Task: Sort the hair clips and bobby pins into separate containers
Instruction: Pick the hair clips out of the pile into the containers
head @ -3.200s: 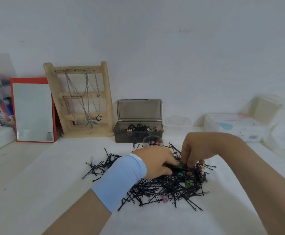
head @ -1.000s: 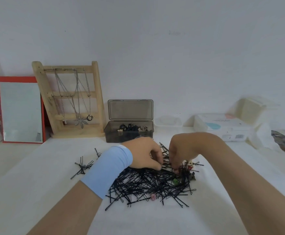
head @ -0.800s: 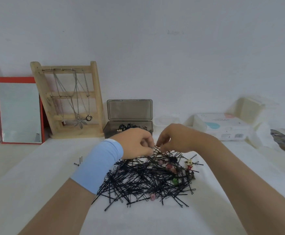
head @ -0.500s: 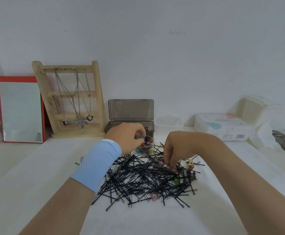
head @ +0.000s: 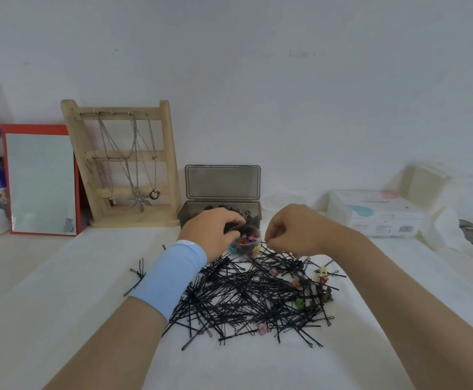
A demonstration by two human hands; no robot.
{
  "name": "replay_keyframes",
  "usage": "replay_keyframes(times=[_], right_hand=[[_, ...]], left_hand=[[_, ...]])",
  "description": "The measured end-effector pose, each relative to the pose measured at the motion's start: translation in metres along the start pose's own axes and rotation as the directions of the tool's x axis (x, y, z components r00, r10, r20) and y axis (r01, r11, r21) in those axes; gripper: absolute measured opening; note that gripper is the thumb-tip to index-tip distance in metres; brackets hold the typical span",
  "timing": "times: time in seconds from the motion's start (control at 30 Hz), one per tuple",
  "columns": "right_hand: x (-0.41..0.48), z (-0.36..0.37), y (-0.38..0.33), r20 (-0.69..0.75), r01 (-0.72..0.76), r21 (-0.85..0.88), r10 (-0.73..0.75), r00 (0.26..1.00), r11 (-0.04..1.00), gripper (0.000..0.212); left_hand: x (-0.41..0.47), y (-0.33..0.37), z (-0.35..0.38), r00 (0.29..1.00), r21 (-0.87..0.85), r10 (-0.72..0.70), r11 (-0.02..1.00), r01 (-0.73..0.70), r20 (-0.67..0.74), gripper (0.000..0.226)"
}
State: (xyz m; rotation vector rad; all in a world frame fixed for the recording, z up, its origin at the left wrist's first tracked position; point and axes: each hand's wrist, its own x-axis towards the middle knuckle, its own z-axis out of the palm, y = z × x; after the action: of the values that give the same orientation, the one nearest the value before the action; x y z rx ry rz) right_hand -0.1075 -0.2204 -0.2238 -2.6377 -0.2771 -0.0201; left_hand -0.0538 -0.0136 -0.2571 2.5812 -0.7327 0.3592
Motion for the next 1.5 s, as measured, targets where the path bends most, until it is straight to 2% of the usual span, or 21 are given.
replay_keyframes(times=[0.1,0.2,0.23,0.3,0.33,0.43,0.5,0.6,0.73,0.8,0.9,1.0,1.07,1.13,1.2,1.3,1.37,1.43,1.5], right_hand=[[0.003,0.011,0.002,-0.109,0.068,0.111,-0.056,0.992,0.991,0.007],[0.003,0.010,0.006,-0.138,0.091,0.180,-0.066,0.988,0.979,0.025],[0.002,0.006,0.007,-0.128,0.070,0.165,-0.049,0.991,0.984,0.024],[0.000,-0.009,0.010,-0.035,0.015,0.060,-0.013,0.999,0.998,0.020],[-0.004,-0.017,0.010,0.067,-0.007,-0.020,0.009,0.998,1.000,0.018],[-0.014,-0.024,0.006,0.377,-0.024,-0.215,0.105,0.920,0.976,0.012],[-0.016,-0.018,0.003,0.428,-0.023,-0.301,0.156,0.890,0.953,0.015],[-0.014,-0.012,0.000,0.381,-0.034,-0.375,0.188,0.905,0.926,0.024],[-0.013,-0.007,-0.001,0.379,-0.035,-0.369,0.185,0.907,0.929,0.020],[-0.014,-0.010,0.001,0.368,-0.045,-0.344,0.178,0.913,0.938,0.018],[-0.014,-0.020,0.004,0.342,-0.068,-0.255,0.156,0.927,0.965,0.013],[-0.009,-0.019,0.004,0.176,-0.091,-0.064,0.102,0.979,0.994,0.006],[-0.003,-0.011,0.003,-0.025,-0.045,0.003,0.045,0.999,0.999,0.008],[0.004,0.003,0.001,-0.203,0.030,0.032,-0.023,0.979,0.999,0.008],[0.008,0.015,-0.001,-0.267,0.096,0.083,-0.071,0.961,0.992,0.011],[0.008,0.020,0.000,-0.261,0.103,0.117,-0.070,0.963,0.988,0.027],[0.006,0.009,0.001,-0.254,0.076,0.045,-0.063,0.965,0.996,0.015],[0.001,-0.006,0.002,-0.128,0.014,-0.083,-0.025,0.991,0.996,0.008],[-0.007,-0.019,0.003,0.103,-0.049,-0.231,0.074,0.992,0.972,0.006]], left_hand=[[0.001,0.006,-0.004,0.999,-0.054,0.038,0.998,-0.039,-0.008,0.014],[0.000,0.016,-0.007,0.998,-0.077,0.052,0.996,-0.048,0.040,0.013],[-0.001,0.020,-0.008,0.996,-0.078,0.067,0.995,-0.062,0.057,0.013],[-0.003,0.029,-0.008,0.990,-0.078,0.115,0.991,-0.108,0.085,0.011],[-0.004,0.034,-0.007,0.984,-0.077,0.145,0.987,-0.138,0.105,0.010],[-0.005,0.048,0.000,0.951,-0.039,0.216,0.976,-0.213,0.221,0.014],[-0.007,0.054,0.008,0.918,0.045,0.259,0.958,-0.284,0.299,0.019],[-0.008,0.056,0.016,0.884,0.115,0.297,0.926,-0.358,0.360,0.023],[-0.007,0.054,0.017,0.890,0.102,0.290,0.933,-0.344,0.353,0.019],[-0.006,0.053,0.014,0.892,0.056,0.286,0.944,-0.325,0.349,0.018],[-0.003,0.047,0.001,0.921,-0.105,0.266,0.964,-0.246,0.285,0.011],[0.000,0.036,-0.015,0.969,-0.227,0.193,0.962,-0.154,0.157,0.007],[0.002,0.024,-0.020,0.991,-0.151,0.125,0.981,-0.118,0.038,0.009],[0.003,0.014,-0.019,0.997,-0.101,0.060,0.993,-0.065,-0.052,0.010],[0.003,0.005,-0.014,0.997,-0.085,-0.002,0.996,-0.004,-0.072,0.011],[0.001,-0.004,-0.006,0.999,-0.082,-0.042,0.996,0.041,-0.015,0.012],[0.001,-0.006,-0.005,1.000,-0.068,-0.020,0.997,0.021,0.013,0.018],[0.002,-0.002,-0.006,1.000,-0.063,0.030,0.998,-0.030,0.002,0.018],[0.003,0.010,-0.011,0.997,-0.094,0.083,0.992,-0.083,0.001,0.012]])
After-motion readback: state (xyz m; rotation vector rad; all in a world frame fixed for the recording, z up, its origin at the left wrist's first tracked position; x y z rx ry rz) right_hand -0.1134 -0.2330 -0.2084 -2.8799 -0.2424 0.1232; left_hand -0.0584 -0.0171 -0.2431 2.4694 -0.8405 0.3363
